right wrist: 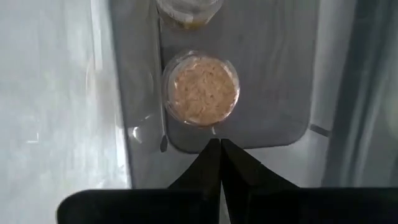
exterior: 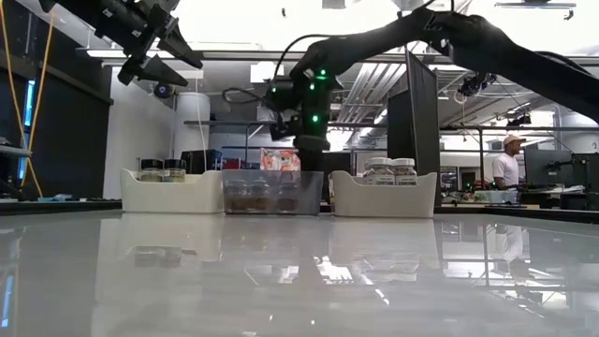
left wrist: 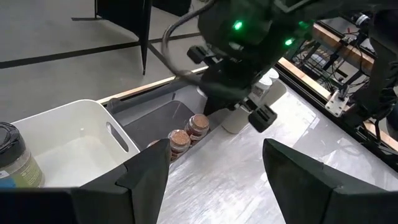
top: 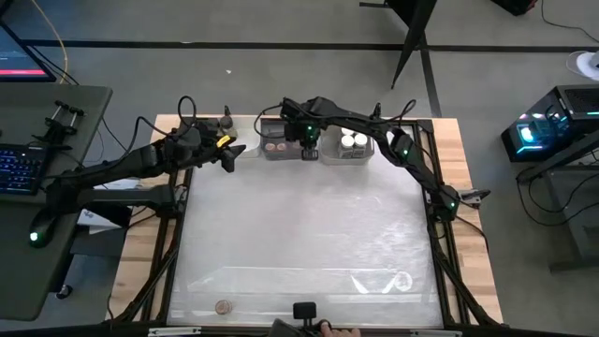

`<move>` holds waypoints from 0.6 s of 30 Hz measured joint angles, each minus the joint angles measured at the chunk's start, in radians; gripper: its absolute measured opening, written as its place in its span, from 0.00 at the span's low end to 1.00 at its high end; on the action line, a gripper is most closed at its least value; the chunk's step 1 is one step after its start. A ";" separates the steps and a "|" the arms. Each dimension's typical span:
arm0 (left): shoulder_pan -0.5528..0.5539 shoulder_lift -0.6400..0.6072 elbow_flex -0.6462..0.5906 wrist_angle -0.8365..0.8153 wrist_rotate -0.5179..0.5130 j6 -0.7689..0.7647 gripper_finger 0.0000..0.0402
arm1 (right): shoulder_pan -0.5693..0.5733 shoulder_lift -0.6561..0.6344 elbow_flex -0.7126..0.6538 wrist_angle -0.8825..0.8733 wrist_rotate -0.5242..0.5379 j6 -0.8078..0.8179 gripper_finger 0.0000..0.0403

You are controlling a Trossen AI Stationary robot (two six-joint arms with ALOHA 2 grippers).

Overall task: Sort spices by type
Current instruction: Put the right brown seasoning bottle into the black bin

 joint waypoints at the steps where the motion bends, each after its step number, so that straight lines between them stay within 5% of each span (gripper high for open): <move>1: 0.000 0.000 0.000 0.000 0.000 0.000 0.61 | 0.000 0.010 0.000 -0.002 0.001 0.000 0.00; 18: 0.000 0.000 0.000 0.013 -0.007 0.002 0.61 | 0.017 0.041 0.000 0.032 -0.058 0.000 0.00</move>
